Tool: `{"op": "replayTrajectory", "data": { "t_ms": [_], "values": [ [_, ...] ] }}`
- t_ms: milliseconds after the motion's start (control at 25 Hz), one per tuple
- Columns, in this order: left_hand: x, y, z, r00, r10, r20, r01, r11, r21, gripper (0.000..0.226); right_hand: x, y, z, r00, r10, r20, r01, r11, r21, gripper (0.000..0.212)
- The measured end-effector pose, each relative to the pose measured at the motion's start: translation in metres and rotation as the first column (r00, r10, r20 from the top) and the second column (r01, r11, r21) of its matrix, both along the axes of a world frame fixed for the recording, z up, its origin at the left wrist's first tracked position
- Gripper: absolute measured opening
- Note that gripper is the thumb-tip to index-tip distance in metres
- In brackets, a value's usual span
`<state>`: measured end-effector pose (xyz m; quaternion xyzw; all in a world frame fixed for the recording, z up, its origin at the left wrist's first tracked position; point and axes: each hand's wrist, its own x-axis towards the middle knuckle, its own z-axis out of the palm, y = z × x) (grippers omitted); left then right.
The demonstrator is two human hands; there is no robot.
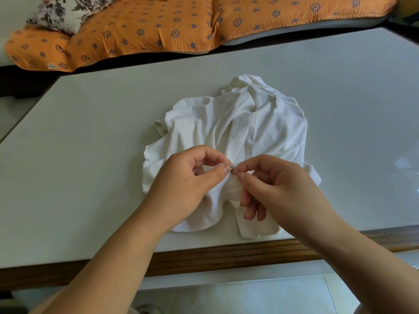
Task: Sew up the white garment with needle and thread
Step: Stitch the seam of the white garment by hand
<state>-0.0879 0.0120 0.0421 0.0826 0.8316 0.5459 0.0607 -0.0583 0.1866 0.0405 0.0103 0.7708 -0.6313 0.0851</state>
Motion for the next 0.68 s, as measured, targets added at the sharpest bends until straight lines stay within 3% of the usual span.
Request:
{"op": "replayTrajectory", "data": {
  "t_ms": [400, 680],
  "values": [
    [0.0035, 0.0049, -0.0033, 0.990, -0.020, 0.138, -0.002, 0.987, 0.161, 0.013, 0.0005, -0.0037, -0.0019, 0.999, -0.036, 0.025, 0.038, 0.996, -0.077, 0.011],
    [0.0053, 0.0078, -0.0075, 0.990, 0.025, -0.137, -0.040, 0.993, -0.107, 0.016, -0.0008, -0.0058, 0.0004, 0.995, -0.081, 0.063, 0.088, 0.989, -0.122, 0.006]
  ]
}}
